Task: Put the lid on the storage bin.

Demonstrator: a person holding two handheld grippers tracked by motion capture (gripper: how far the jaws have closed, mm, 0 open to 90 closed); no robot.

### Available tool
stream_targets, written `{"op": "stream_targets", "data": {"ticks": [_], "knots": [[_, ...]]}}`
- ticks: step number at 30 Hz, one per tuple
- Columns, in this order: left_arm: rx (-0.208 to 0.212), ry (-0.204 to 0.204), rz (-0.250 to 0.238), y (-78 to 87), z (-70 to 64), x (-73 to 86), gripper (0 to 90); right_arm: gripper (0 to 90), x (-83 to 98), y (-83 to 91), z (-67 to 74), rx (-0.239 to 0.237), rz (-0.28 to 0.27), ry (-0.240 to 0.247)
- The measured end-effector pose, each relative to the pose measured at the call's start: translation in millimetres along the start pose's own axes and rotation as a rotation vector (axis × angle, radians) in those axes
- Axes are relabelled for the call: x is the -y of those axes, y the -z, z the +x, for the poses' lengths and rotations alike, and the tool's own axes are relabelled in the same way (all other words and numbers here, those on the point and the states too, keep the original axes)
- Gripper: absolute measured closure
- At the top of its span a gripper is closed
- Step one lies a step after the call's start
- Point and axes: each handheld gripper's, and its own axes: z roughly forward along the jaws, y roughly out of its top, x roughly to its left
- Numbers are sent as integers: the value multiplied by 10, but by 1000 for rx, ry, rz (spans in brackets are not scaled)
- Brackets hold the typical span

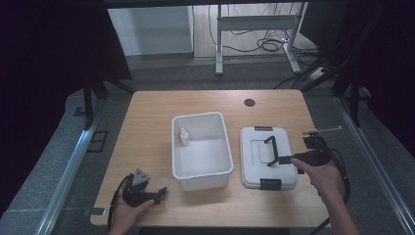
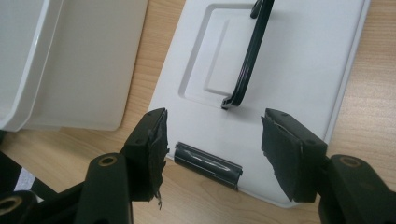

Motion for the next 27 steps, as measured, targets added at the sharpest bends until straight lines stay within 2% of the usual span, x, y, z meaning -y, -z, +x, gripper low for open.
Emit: {"op": "stream_targets", "data": {"ticks": [6,18,27], "knots": [[0,0,0,0,0,0,123,418,-114,-19,28,-6,10,-13],[0,0,0,0,0,0,123,421,-340,-132,-19,0,64,-57],[1,-1,1,0,0,0,122,453,-465,-254,-36,26,119,-49]]}}
